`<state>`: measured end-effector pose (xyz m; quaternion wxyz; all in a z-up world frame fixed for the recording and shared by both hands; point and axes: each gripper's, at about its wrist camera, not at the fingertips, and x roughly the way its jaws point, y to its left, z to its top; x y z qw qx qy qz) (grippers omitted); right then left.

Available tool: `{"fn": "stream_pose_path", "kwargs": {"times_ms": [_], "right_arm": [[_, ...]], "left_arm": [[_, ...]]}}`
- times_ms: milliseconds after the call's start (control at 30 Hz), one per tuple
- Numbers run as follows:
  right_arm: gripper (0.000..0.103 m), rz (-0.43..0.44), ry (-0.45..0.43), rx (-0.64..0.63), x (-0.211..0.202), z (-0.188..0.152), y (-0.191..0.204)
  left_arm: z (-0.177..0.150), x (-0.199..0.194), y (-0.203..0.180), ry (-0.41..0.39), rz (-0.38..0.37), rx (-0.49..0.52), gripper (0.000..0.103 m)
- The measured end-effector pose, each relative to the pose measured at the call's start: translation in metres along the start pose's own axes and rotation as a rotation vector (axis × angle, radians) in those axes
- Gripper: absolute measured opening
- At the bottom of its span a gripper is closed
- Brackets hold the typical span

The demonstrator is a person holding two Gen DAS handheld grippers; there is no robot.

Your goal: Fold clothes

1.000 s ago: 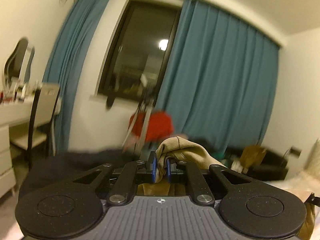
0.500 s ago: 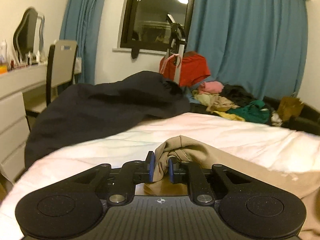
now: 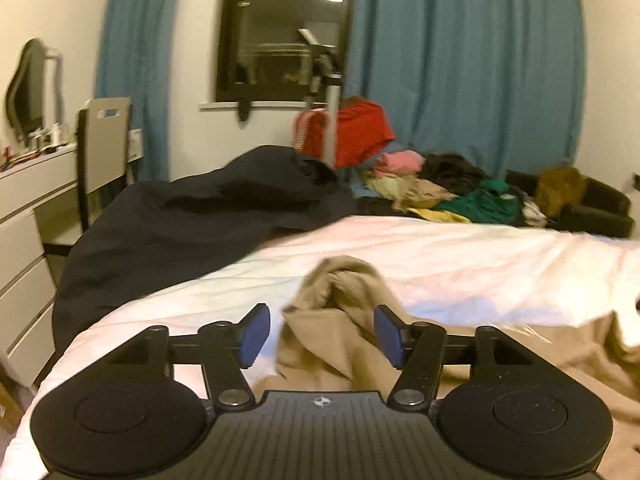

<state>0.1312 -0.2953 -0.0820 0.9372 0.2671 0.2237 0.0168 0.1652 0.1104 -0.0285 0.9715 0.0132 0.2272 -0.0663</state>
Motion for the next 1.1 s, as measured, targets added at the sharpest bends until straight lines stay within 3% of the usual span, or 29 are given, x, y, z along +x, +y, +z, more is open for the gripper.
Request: {"fn": "stream_pose_path", "kwargs": {"times_ms": [133,267,400,500,600,800,933,1100], "right_arm": [[0.089,-0.06,0.006,0.028,-0.037,-0.004,0.004],[0.089,-0.06,0.002,0.0,-0.047,-0.009,0.008],[0.089,-0.057,-0.003,-0.029,-0.057,-0.013,0.013],[0.089,-0.069,-0.008,-0.052,-0.059,-0.016,0.015],[0.089,-0.075,0.017,-0.039,-0.051,-0.018,0.007],[0.089,-0.052,0.046,-0.013,-0.034,-0.015,-0.006],[0.089,-0.055,0.064,-0.006,-0.023,-0.016,-0.014],[0.089,-0.042,0.086,0.04,-0.019,-0.015,-0.022]], "left_arm": [[-0.009,-0.022,-0.029,-0.015,-0.073,0.149,0.068],[-0.023,-0.023,-0.061,0.033,-0.204,0.255,0.068],[-0.028,0.012,-0.085,0.188,-0.314,0.141,0.066],[-0.024,0.046,-0.102,0.271,-0.265,0.099,0.064],[-0.011,0.078,-0.106,0.303,-0.234,0.016,0.062],[0.03,0.117,-0.115,0.177,-0.178,-0.035,0.062],[0.039,0.133,-0.119,0.186,-0.132,-0.012,0.062],[0.033,0.115,-0.115,0.189,-0.198,0.057,0.062]]}}
